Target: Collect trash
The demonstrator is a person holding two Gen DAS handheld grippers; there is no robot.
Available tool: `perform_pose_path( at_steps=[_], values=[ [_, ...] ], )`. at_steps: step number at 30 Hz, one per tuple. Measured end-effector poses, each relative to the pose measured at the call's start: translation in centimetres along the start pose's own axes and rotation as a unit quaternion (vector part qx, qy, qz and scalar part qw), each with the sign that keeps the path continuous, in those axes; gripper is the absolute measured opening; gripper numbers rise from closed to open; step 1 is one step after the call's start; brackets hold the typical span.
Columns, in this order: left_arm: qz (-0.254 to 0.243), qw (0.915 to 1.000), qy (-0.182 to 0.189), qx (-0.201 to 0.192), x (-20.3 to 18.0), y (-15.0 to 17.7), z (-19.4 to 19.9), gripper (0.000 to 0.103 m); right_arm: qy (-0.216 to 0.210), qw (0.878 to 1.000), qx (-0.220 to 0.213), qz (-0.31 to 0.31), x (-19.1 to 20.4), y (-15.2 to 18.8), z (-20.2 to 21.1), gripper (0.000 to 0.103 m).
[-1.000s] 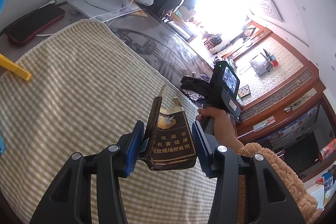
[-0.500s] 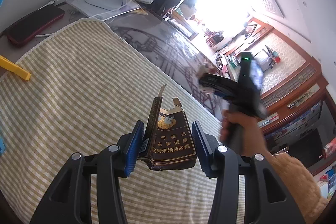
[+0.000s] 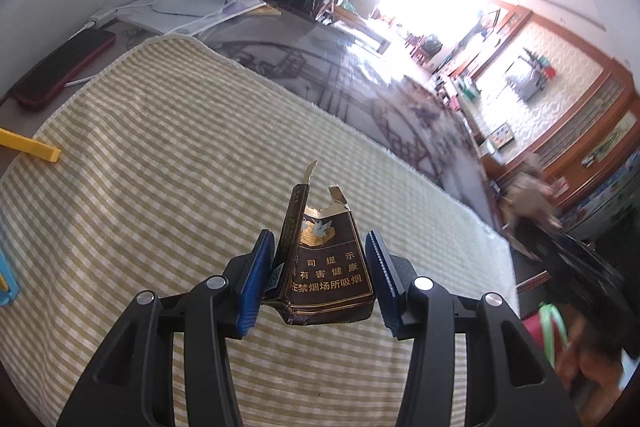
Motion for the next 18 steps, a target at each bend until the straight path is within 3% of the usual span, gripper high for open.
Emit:
perform_pose_path(
  at_steps=[5,10,18],
  values=[
    [-0.035,0.9992,-0.017,0.005,-1.3,1.0,-0.6,0.045,0.002,1.0,-0.011,0.005,-0.1,4.1,2.9,0.049],
    [-0.049,0.9981,-0.036,-0.01,-1.3,1.0,-0.2,0.045,0.008,1.0,-0.016,-0.02,-1.8,6.5,4.9,0.049],
    [-0.072,0.995,-0.069,-0.001,-1.3,1.8,-1.1,0.045,0.039,0.997,-0.023,-0.057,-5.8,9.2,7.4,0.05]
  ],
)
Point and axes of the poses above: each gripper's, at about its wrist camera, not at the fingertips, and z roughly against the way its jaws point, x to its left, y to its underside, the point moved 3 cm from there along -z, roughly the way its jaws point, and after that the axes turned 4 degrees about z, right-handed, at the moved point
